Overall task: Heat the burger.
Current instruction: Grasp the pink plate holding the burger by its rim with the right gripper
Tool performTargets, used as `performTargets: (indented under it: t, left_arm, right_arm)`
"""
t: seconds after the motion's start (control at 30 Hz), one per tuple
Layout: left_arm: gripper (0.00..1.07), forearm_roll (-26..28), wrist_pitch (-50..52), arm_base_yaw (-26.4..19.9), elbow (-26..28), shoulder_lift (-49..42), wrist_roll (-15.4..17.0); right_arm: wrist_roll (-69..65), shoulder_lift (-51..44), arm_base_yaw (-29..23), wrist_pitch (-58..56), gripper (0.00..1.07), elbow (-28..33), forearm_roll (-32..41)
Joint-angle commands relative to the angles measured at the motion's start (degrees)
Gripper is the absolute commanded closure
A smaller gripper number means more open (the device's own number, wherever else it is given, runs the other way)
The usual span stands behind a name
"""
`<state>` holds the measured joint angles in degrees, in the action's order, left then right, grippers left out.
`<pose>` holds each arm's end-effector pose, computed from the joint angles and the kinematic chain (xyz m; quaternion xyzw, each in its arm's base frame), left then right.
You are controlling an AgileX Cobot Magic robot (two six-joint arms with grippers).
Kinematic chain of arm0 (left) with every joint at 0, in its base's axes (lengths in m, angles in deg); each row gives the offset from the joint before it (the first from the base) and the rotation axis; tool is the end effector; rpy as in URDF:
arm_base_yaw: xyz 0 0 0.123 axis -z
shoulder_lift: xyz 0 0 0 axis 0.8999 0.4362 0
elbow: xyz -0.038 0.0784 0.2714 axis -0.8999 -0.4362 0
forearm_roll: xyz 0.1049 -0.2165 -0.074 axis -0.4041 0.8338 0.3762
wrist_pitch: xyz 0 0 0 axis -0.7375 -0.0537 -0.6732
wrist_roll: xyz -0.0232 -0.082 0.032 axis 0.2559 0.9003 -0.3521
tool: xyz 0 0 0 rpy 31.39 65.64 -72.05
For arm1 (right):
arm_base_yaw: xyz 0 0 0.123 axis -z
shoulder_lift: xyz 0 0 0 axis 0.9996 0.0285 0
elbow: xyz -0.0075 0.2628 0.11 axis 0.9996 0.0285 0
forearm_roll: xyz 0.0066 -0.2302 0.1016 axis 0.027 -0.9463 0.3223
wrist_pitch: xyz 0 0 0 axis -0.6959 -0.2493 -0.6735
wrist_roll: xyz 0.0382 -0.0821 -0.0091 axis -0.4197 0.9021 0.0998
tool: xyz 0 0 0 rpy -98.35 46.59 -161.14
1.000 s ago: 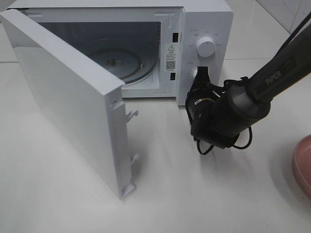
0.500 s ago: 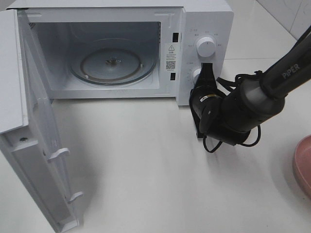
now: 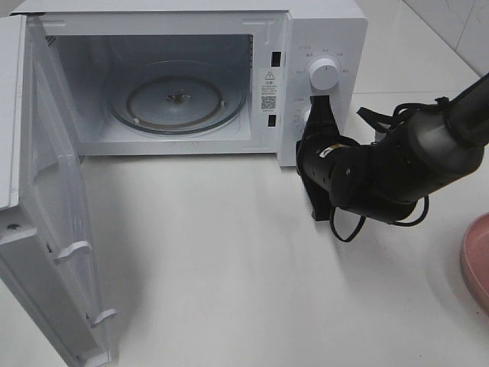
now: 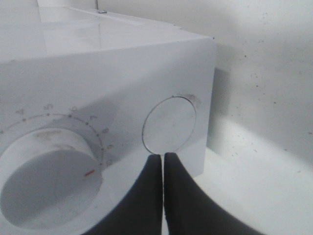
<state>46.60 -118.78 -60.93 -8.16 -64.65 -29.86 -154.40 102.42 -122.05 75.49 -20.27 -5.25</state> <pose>-0.0058 0.0003 0.2811 0.0026 0.8451 -0.0283 0.5338 0.3279 0.1715 0.1021 0.5577 0.6382 0.3837 0.3668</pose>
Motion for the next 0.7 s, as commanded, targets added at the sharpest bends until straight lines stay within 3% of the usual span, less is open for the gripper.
performTargets:
  t: [0.03,0.3,0.7]
  left_arm:
    - [0.09,0.0,0.4,-0.1,-0.2,-1.2,-0.1]
    - [0.09,0.0,0.4,-0.1,-0.2,-1.2,-0.1]
    - [0.09,0.0,0.4,-0.1,-0.2,-1.2,-0.1]
  right_arm:
    - [2.9,-1.8,0.3,-2.1,1.07,1.1,-0.8]
    - [11.8,-6.8,0.3,-8.8,1.07,4.3,-1.0]
    - [45.0,-16.0,0.5,-27.7,1.06,6.1,-1.1]
